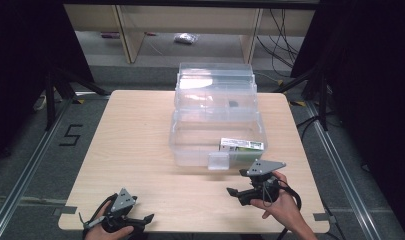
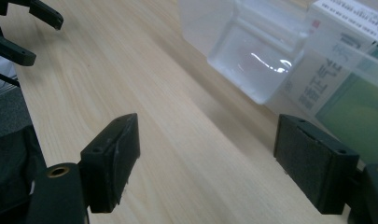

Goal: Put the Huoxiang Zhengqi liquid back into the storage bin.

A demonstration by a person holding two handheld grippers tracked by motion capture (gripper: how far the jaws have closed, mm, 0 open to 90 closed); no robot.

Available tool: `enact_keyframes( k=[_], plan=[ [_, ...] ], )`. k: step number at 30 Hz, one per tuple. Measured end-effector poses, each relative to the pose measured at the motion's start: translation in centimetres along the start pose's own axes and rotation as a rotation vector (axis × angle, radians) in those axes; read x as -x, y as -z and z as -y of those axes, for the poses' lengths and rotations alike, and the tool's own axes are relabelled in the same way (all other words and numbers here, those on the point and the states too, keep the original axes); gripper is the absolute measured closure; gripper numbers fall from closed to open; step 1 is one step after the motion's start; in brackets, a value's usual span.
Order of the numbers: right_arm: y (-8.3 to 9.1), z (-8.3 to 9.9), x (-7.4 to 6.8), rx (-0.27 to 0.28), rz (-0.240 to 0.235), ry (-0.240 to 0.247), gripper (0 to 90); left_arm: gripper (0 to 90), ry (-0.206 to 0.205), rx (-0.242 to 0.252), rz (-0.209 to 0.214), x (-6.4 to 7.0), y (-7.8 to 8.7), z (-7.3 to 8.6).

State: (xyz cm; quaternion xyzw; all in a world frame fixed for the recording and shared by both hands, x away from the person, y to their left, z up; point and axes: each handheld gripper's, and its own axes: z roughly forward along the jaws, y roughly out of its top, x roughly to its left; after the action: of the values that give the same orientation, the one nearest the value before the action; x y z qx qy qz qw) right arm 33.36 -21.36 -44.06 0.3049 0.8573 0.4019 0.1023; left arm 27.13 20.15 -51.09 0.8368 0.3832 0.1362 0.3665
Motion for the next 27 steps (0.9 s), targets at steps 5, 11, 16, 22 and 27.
enact_keyframes(
  k=[5, 11, 16, 22, 27],
  plan=[
    [-0.5, 1.5, -0.2, -0.009, 0.02, -0.01, 23.6, 15.5, 0.0, 0.002, 0.001, 0.0, 0.0, 0.0],
    [-0.9, 2.8, -0.2, -0.051, 0.003, -0.042, 23.1, 15.5, 0.0, 0.002, 0.001, 0.0, 0.0, 0.0],
    [-0.9, 3.5, -0.6, -0.062, -0.004, -0.07, 22.4, 15.5, 0.0, 0.001, 0.002, 0.0, 0.0, 0.0],
    [-0.8, 4.4, -0.8, -0.086, -0.008, -0.083, 21.8, 15.5, 0.002, 0.005, 0.004, 0.0, -0.1, 0.0],
    [-0.8, 5.2, -1.2, -0.093, -0.015, -0.083, 21.1, 15.5, 0.0, 0.001, 0.002, 0.0, 0.0, 0.0]
  ],
)
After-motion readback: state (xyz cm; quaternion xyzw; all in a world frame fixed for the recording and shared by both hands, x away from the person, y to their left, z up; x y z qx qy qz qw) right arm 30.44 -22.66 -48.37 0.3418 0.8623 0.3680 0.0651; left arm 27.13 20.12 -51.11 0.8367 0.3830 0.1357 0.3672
